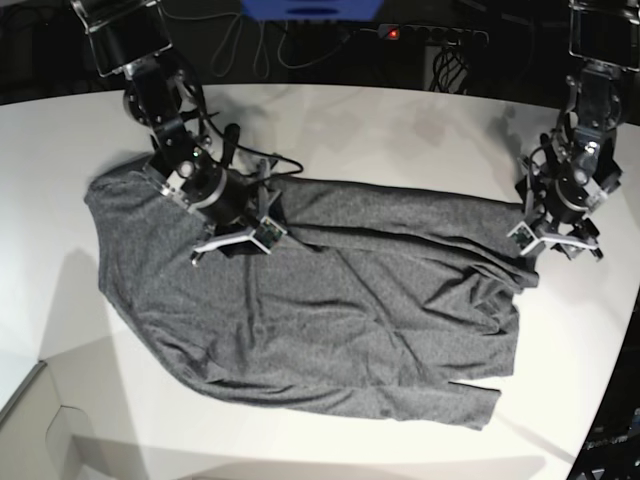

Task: Layout the t-shirt on the table in an organized manner, then fold the t-shirt properly
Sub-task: 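Pull the held shirt edge with the right gripper away from the left gripper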

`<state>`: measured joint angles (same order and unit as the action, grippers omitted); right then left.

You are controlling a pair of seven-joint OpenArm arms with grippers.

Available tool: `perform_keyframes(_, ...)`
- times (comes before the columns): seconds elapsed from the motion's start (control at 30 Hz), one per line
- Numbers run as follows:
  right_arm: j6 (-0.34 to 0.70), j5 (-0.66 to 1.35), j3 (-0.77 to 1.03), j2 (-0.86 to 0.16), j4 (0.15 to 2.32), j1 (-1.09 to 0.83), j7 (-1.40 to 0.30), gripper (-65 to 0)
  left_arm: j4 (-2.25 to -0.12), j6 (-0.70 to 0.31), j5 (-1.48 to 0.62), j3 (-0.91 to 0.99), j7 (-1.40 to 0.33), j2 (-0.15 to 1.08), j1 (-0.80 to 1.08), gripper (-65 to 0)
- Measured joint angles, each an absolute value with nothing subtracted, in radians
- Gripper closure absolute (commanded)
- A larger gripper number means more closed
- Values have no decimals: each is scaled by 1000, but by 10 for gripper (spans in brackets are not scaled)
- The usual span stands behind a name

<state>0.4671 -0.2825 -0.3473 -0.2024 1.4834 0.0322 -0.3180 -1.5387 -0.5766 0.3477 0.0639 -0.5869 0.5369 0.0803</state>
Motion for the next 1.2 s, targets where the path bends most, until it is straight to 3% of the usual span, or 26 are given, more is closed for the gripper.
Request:
perform_keyframes(0.47, 462, -284, -282, -208, 1526, 101, -290, -280, -1539, -576, 351, 64, -585, 537, 80, -378)
perform_keyframes(0.73, 465, -282, -218, -277, 1754, -94, -281, -281, -1539, -579, 350, 68, -593, 534, 40, -380)
perform_keyframes(0.97, 469, -281, 57, -283, 1761, -239, -279, -281, -1496, -576, 347, 63, -579, 536, -1, -380)
perform_keyframes(1.2, 472, -280, 114, -348, 1760, -384, -280, -281, -1412, -576, 347, 62, -497, 534, -7, -380)
